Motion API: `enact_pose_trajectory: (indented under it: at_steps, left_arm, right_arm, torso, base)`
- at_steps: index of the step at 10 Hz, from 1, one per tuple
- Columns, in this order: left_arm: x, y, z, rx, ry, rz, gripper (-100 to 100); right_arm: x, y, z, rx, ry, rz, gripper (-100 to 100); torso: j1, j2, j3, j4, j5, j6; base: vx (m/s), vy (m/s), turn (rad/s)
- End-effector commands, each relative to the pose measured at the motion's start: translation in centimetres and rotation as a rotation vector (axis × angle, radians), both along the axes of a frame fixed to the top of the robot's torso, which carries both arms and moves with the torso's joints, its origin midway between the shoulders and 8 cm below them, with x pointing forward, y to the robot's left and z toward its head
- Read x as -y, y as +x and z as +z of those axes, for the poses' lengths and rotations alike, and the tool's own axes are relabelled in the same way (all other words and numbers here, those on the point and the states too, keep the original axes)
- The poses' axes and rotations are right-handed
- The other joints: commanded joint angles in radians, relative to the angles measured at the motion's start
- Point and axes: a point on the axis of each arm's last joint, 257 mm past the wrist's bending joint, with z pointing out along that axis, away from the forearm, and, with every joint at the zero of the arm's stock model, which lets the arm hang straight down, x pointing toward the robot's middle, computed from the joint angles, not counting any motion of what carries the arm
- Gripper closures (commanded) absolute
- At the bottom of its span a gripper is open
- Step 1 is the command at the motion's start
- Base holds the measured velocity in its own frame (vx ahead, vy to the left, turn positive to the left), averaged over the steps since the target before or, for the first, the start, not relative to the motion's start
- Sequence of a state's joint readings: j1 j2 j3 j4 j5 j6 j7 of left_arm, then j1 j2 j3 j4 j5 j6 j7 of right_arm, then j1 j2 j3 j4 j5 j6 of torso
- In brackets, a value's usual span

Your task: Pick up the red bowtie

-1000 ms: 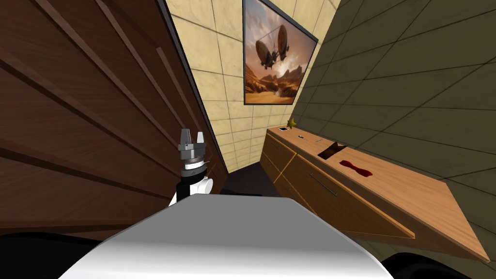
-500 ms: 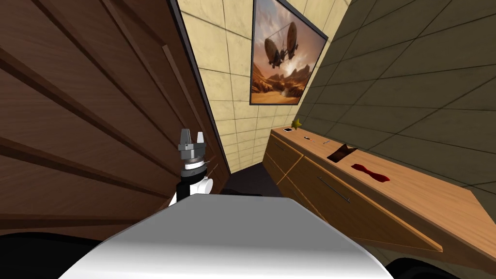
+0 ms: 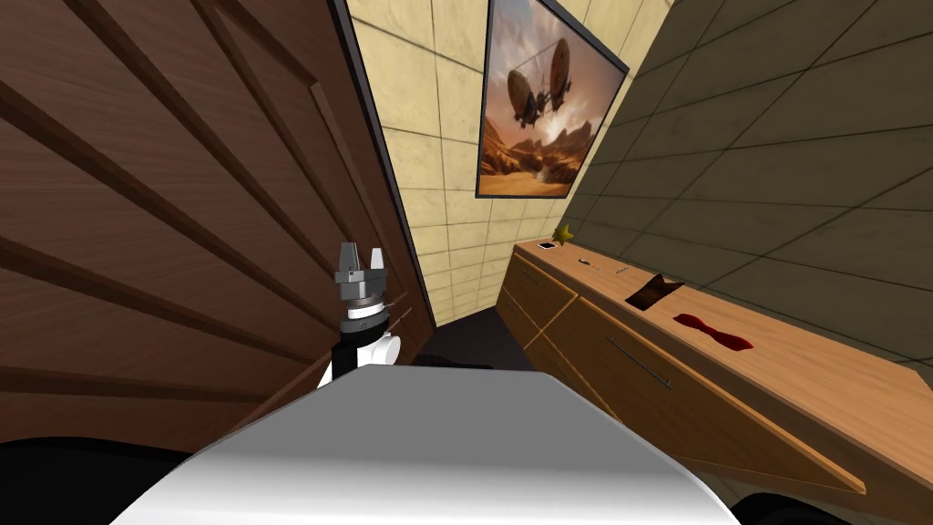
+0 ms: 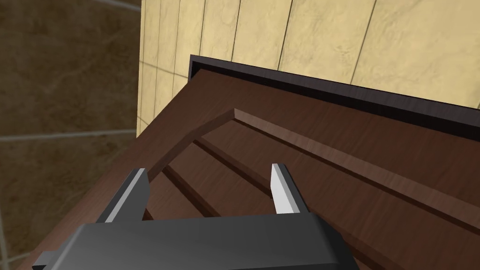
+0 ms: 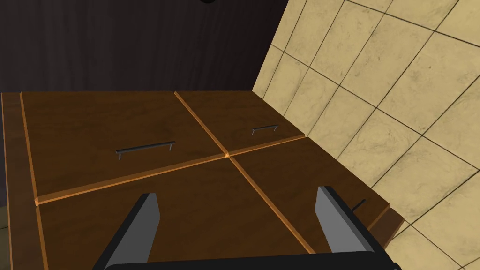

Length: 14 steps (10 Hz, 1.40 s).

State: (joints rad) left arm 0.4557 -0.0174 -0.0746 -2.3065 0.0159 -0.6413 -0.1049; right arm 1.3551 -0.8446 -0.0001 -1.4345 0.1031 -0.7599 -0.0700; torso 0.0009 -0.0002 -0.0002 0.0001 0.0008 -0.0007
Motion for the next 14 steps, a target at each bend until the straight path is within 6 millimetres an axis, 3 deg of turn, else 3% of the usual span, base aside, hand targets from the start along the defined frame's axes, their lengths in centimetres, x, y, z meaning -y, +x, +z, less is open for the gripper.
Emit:
enact_pose_trajectory:
  at_steps: [1, 2, 3, 4, 5, 9, 12, 13, 14]
  left_arm:
    - [0.0, 0.0, 0.0, 0.000, 0.000, 0.000, 0]
    - [0.0, 0.0, 0.0, 0.000, 0.000, 0.000, 0]
    - [0.0, 0.0, 0.0, 0.000, 0.000, 0.000, 0]
    - [0.0, 0.0, 0.0, 0.000, 0.000, 0.000, 0]
    - [0.0, 0.0, 0.0, 0.000, 0.000, 0.000, 0]
    - [0.0, 0.0, 0.0, 0.000, 0.000, 0.000, 0]
    - [0.0, 0.0, 0.0, 0.000, 0.000, 0.000, 0]
    - [0.0, 0.0, 0.0, 0.000, 0.000, 0.000, 0]
    - [0.0, 0.0, 0.0, 0.000, 0.000, 0.000, 0]
  right_arm:
    - [1.3, -2.1, 0.0, -0.048, -0.019, 0.008, -100]
    - [1.3, -2.2, 0.0, -0.050, -0.020, 0.007, -100]
    - [2.8, -5.1, 0.8, -0.123, -0.046, 0.037, -100]
    - [3.3, -5.7, 0.8, -0.135, -0.054, 0.034, -100]
    - [4.8, -8.5, 1.9, -0.204, -0.078, 0.062, -100]
    - [7.3, -11.6, 3.6, -0.291, -0.118, 0.101, -100]
    - [10.8, -15.1, 6.9, -0.408, -0.169, 0.190, -100]
    - [10.6, -14.8, 6.8, -0.402, -0.164, 0.194, -100]
    - [11.4, -15.7, 7.2, -0.424, -0.181, 0.183, -100]
  torso:
    - [0.000, 0.000, 0.000, 0.000, 0.000, 0.000]
    - [0.001, 0.000, 0.000, 0.000, 0.000, 0.000]
    - [0.000, 0.000, 0.000, 0.000, 0.000, 0.000]
    - [0.000, 0.000, 0.000, 0.000, 0.000, 0.000]
    - [0.001, 0.000, 0.000, 0.000, 0.000, 0.000]
    - [-0.001, -0.001, 0.000, 0.000, 0.000, 0.000]
    - [-0.002, 0.000, 0.000, 0.000, -0.001, 0.000]
    - [-0.003, -0.001, 0.000, 0.000, -0.001, 0.000]
    - [-0.003, 0.000, 0.000, 0.000, -0.001, 0.000]
  base:
    - [0.016, 0.052, 0.033]
    - [0.005, 0.031, -0.004]
    - [0.009, 0.044, 0.056]
    - [0.012, 0.039, 0.042]
    - [0.022, 0.045, 0.055]
    - [0.018, 0.023, 0.038]
    - [0.013, -0.001, 0.073]
    - [0.013, -0.012, 0.047]
    - [0.009, -0.007, -0.004]
